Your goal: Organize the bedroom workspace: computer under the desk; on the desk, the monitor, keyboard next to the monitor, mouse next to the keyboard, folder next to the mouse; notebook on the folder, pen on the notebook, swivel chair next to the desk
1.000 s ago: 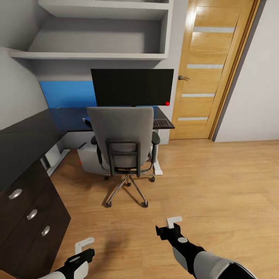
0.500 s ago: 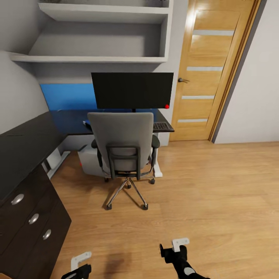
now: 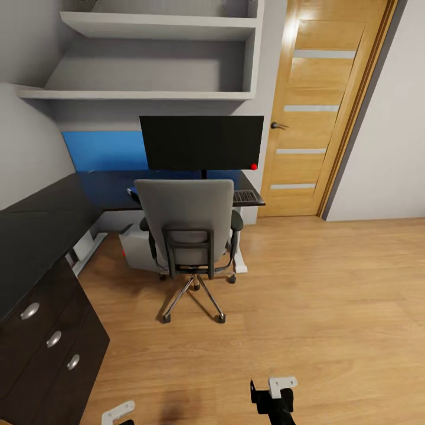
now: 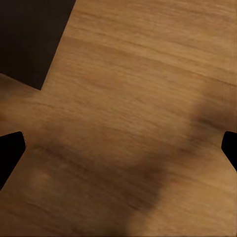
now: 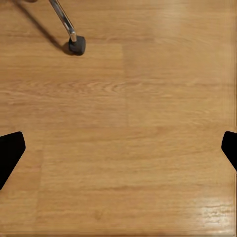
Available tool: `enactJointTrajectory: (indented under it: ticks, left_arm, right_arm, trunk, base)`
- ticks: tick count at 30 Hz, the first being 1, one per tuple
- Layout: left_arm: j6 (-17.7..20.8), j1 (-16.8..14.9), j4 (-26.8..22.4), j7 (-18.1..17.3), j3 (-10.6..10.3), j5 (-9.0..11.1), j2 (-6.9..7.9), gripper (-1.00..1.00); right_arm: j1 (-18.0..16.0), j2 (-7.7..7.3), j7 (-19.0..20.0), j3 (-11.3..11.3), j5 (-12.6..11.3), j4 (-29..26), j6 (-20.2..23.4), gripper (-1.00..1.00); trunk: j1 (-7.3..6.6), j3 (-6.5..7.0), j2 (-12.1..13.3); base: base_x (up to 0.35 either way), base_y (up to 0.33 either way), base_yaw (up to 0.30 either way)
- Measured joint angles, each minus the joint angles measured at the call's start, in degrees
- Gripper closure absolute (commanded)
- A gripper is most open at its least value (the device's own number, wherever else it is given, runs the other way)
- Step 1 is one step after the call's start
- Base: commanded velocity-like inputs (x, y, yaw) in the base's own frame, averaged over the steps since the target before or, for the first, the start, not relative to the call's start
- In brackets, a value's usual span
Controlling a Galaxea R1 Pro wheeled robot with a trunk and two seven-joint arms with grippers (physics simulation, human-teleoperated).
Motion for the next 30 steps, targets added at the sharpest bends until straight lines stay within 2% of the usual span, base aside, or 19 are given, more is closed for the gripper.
enactJointTrajectory:
  ticks: [9,15,22,30]
  left_arm:
    - [-0.1,2.1,0.0,0.0,0.0,0.0,0.15,-1.00]
    - [-0.8,4.0,0.0,0.0,0.1,0.0,0.36,-1.00]
    - [-5.4,7.8,0.0,0.0,0.2,0.1,0.44,-1.00]
    - [-9.8,12.4,0.0,0.0,0.2,0.2,0.96,-1.00]
  right_arm:
    - [1.5,-1.33,-0.1,0.0,0.0,1.4,-1.2,-1.00]
    - [4.5,-3.30,-0.2,0.0,-0.1,1.7,-5.0,-1.00]
    - [8.8,-5.00,-0.2,0.0,-0.2,1.8,-9.9,-1.00]
    - [14.0,-5.40,-0.3,0.1,-0.1,1.8,-14.9,-1.00]
  trunk:
    - [-1.98,1.61,3.6]
    - [-3.30,2.69,6.0]
    - [-4.83,3.94,8.8]
    - [-6.59,5.38,12.0]
  base:
    - [0.000,0.000,0.000]
    - [0.000,0.000,0.000]
    - [0.000,0.000,0.000]
    - [0.000,0.000,0.000]
